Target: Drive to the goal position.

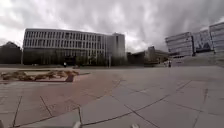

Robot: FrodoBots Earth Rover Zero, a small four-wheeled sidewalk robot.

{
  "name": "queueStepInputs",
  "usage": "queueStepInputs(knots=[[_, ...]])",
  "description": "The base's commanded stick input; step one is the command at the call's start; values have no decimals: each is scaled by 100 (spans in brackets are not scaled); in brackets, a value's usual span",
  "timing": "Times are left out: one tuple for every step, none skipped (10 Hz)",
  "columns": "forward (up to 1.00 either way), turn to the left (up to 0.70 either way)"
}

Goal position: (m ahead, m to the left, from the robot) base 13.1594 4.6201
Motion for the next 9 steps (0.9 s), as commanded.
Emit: queueStepInputs(knots=[[70, 0], [70, 0], [70, 0], [70, 0], [70, 0], [70, 0], [70, 0], [70, 0], [70, 0]])
